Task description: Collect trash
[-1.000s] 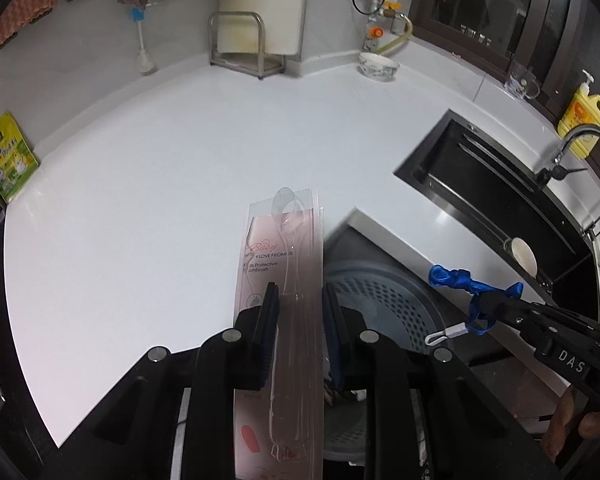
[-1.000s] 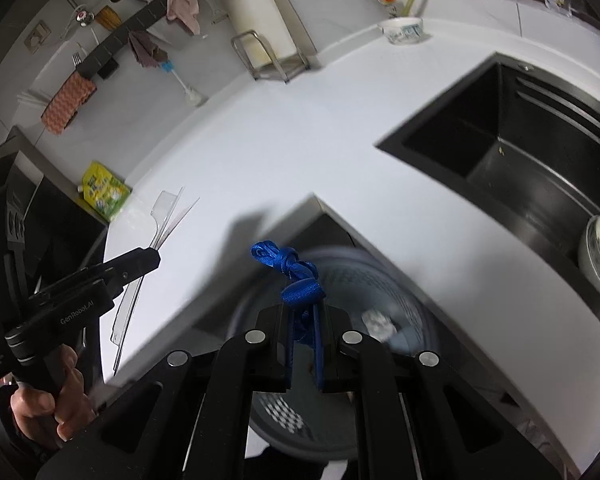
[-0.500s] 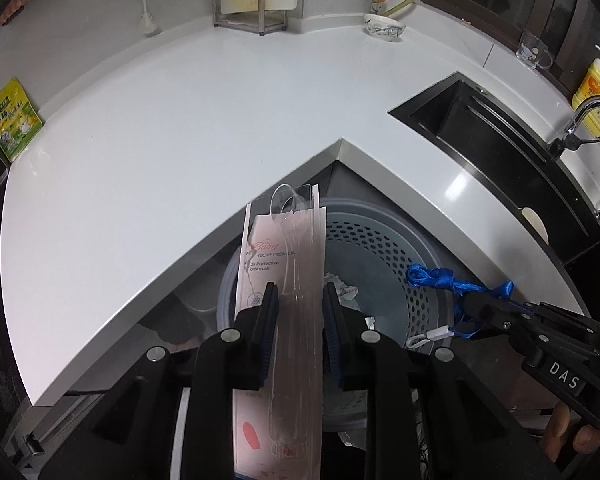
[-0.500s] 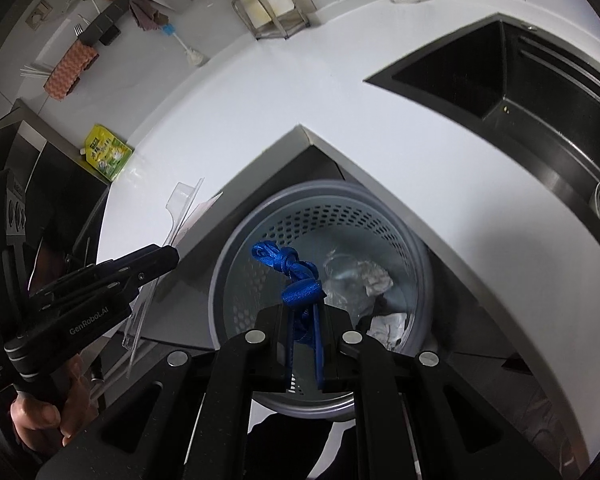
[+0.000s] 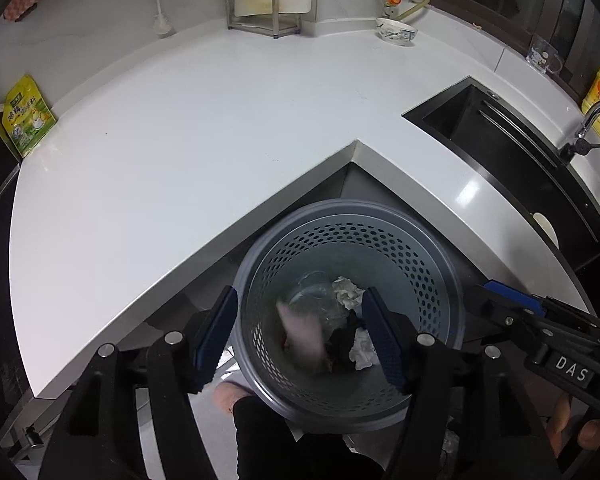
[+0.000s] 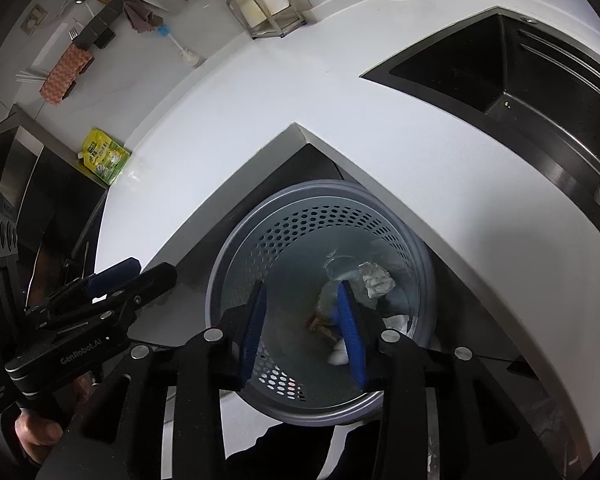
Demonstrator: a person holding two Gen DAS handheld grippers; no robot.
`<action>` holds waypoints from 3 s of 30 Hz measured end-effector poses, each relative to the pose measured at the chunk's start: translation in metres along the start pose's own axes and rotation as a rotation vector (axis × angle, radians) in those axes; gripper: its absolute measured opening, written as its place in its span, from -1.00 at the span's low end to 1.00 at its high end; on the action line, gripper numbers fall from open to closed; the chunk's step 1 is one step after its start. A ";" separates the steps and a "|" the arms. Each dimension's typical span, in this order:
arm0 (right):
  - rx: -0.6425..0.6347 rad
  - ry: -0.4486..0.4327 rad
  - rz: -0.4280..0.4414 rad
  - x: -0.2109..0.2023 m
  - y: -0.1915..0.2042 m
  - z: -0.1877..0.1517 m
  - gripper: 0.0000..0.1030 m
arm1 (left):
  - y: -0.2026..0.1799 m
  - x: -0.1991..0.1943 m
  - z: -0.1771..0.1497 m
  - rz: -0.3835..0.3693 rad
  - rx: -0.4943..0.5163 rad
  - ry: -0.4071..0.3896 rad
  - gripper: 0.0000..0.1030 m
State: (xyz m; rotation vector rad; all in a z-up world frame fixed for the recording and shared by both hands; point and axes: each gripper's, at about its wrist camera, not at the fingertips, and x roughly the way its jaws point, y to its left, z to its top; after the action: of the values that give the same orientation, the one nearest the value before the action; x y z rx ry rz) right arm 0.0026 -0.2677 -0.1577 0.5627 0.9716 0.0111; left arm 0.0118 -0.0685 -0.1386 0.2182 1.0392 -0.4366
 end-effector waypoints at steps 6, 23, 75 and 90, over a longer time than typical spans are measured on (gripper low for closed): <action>0.002 0.007 -0.002 -0.003 0.001 -0.001 -0.24 | 0.004 -0.005 0.005 0.023 -0.016 -0.001 0.32; -0.033 0.015 -0.019 -0.022 0.012 0.001 0.09 | 0.008 -0.031 0.021 0.083 -0.042 -0.042 0.70; -0.064 0.044 -0.039 -0.028 0.024 -0.003 0.26 | 0.013 -0.046 0.022 0.159 -0.074 -0.037 0.88; -0.065 0.045 -0.042 -0.029 0.025 -0.005 0.26 | 0.012 -0.046 0.020 0.158 -0.068 -0.033 0.88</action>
State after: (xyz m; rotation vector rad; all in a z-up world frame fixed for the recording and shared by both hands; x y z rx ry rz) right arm -0.0118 -0.2512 -0.1263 0.4845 1.0233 0.0180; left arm 0.0136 -0.0539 -0.0895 0.2296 0.9947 -0.2610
